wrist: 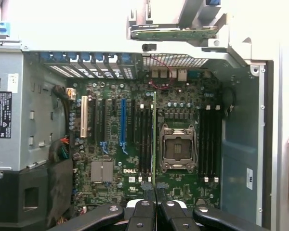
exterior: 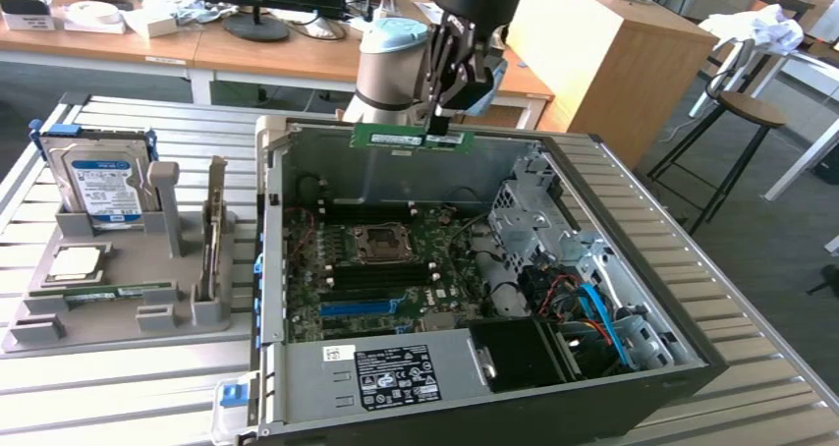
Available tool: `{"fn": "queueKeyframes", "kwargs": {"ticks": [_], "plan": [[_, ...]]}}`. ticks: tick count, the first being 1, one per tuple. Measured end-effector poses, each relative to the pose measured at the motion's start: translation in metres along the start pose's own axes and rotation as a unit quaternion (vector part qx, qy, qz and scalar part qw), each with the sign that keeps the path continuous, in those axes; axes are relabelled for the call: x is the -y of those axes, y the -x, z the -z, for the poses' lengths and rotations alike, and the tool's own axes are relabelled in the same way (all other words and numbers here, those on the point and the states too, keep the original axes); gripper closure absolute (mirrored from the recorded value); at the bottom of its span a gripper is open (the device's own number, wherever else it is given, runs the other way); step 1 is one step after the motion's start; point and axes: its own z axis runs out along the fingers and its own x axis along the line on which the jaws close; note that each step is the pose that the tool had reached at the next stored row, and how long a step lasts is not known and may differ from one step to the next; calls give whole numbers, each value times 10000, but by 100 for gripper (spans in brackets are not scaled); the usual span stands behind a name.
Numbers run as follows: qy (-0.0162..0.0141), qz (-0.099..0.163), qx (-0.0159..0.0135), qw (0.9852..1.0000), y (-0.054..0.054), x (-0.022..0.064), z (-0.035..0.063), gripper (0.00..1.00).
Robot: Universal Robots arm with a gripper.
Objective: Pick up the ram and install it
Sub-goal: 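Pick up the ram and move it above insertion slot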
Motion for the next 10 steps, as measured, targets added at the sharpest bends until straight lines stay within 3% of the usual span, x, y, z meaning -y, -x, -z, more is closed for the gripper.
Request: {"fn": "queueKeyframes", "kwargs": {"ticks": [10], "plan": [[0,1,0,10000,1,1,-33,89]]}}
